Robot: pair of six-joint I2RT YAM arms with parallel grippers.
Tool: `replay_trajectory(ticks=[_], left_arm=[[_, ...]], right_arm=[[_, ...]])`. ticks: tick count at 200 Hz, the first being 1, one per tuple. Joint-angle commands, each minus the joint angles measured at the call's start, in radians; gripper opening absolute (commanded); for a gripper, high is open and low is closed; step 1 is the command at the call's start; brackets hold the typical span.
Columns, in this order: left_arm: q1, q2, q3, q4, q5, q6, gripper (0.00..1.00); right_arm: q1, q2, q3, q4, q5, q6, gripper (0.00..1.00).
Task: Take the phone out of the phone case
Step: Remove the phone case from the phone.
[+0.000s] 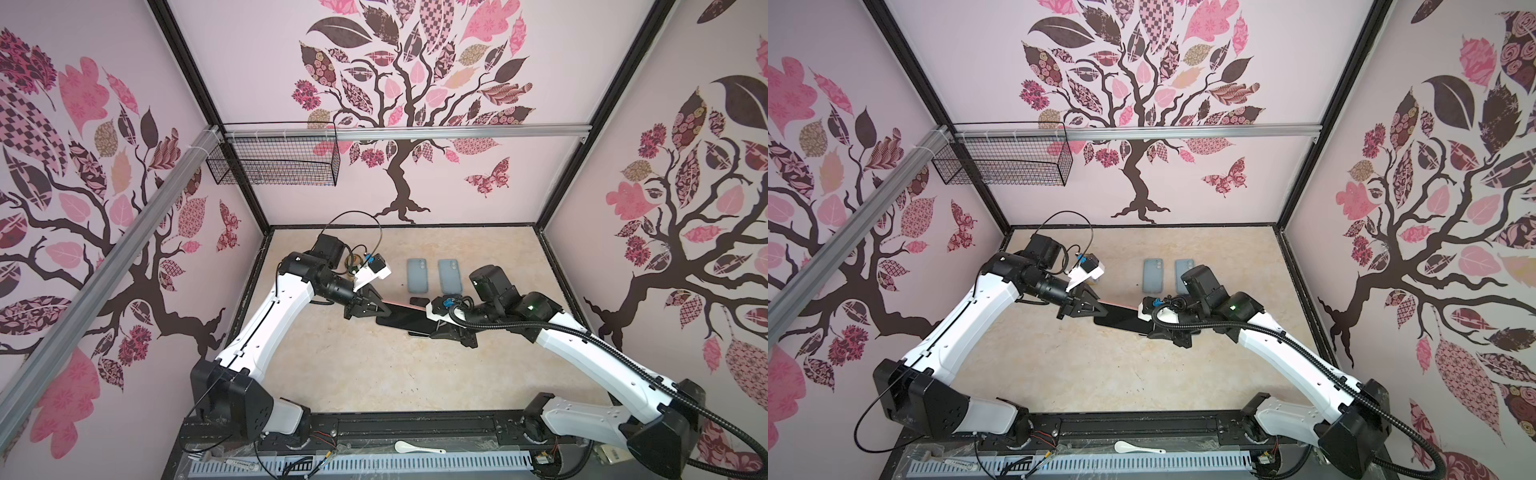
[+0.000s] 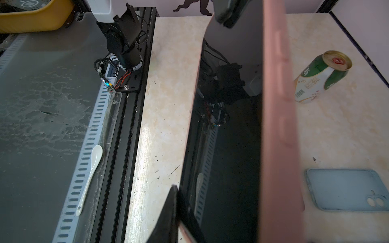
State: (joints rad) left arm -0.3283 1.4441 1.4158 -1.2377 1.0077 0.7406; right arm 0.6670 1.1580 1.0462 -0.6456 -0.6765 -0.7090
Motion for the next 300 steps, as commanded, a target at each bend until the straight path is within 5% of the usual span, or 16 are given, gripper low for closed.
replay_trajectory(ticks=[1,38,85,201,300], left_arm=[[0.021,0.077,0.040,0.121,-0.141,-0.158,0.00],[0.021,0.038,0.030,0.126,-0.095,-0.123,0.00],[0.035,-0.107,-0.091,0.329,-0.110,-0.239,0.00],[0.058,-0.102,-0.081,0.331,-0.071,-0.258,0.00],[0.091,-0.117,-0.080,0.317,-0.072,-0.237,0.00]], right_arm=[[0.126,-0.078,0.064,0.186,-0.235,-0.104,0.00],[0.127,-0.105,0.022,0.261,-0.258,-0.037,0.02],[0.127,-0.174,-0.066,0.430,-0.243,0.087,0.07],[0.126,-0.187,-0.077,0.458,-0.268,0.124,0.30],[0.126,-0.165,-0.042,0.368,-0.273,0.090,0.31]])
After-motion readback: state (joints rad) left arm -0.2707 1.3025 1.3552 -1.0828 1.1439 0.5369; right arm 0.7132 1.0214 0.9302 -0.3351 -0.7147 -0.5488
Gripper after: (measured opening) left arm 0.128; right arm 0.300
